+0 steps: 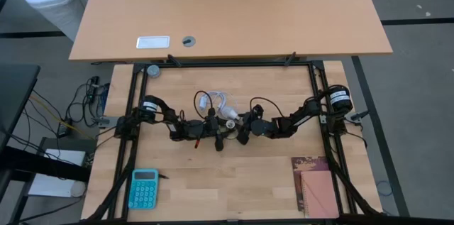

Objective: Screw lightbulb
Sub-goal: Remove the white lightbulb from the lamp socket

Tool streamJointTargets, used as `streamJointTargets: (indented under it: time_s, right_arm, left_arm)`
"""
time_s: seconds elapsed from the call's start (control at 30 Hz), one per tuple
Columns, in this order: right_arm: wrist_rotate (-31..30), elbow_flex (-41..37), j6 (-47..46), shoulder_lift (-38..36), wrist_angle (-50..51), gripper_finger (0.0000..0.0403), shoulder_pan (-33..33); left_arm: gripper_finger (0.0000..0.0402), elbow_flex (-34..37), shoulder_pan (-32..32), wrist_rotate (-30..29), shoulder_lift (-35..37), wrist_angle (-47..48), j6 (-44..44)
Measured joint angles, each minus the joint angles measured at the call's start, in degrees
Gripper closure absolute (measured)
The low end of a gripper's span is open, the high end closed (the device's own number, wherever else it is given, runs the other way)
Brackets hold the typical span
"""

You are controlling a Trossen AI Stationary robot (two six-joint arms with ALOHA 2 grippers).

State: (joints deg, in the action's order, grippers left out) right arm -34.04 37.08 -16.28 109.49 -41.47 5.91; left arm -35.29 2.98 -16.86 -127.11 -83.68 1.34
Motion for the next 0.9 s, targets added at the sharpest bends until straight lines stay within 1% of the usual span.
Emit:
streamJointTargets:
  time_s: [0.17, 0.27, 0.37, 0.47, 0.6, 0.8, 0.9]
  right_arm:
    - [-0.21, 0.0, -0.03, 0.0, -0.96, 0.0249, 0.28]
    - [-0.38, 0.0, -0.03, 0.0, -1.24, 0.027, 0.51]
    - [-0.62, 0.0, -0.16, 0.0, -1.27, 0.0282, 0.75]
    - [-1.46, 0.0, -0.19, 0.0, -1.27, 0.0285, 1.07]
    - [-3.46, -0.02, -0.12, -0.87, -0.26, 0.028, 1.6]
    - [-7.47, -0.02, -0.02, -6.94, 7.52, 0.0279, 3.18]
    - [-13.06, 0.0, -2.64, -11.26, 14.3, 0.0279, 5.04]
  left_arm:
    - [0.0208, 0.0, 0.0, -0.04, 0.0, 0.0, -0.02]
    - [0.0208, 0.0, 0.0, -0.09, 0.0, 0.0, -0.02]
    - [0.0208, 0.0, -0.01, -0.13, 0.0, 0.0, -0.02]
    - [0.0208, 0.0, -0.02, -0.15, 0.0, 0.0, -0.02]
    - [0.0208, 0.0, -0.02, -0.17, 0.0, 0.0, -0.02]
    - [0.0208, 0.0, -0.02, -0.2, 0.0, 0.02, -0.02]
    - [0.0208, 0.0, -0.02, -0.2, 0.0, 0.02, 0.05]
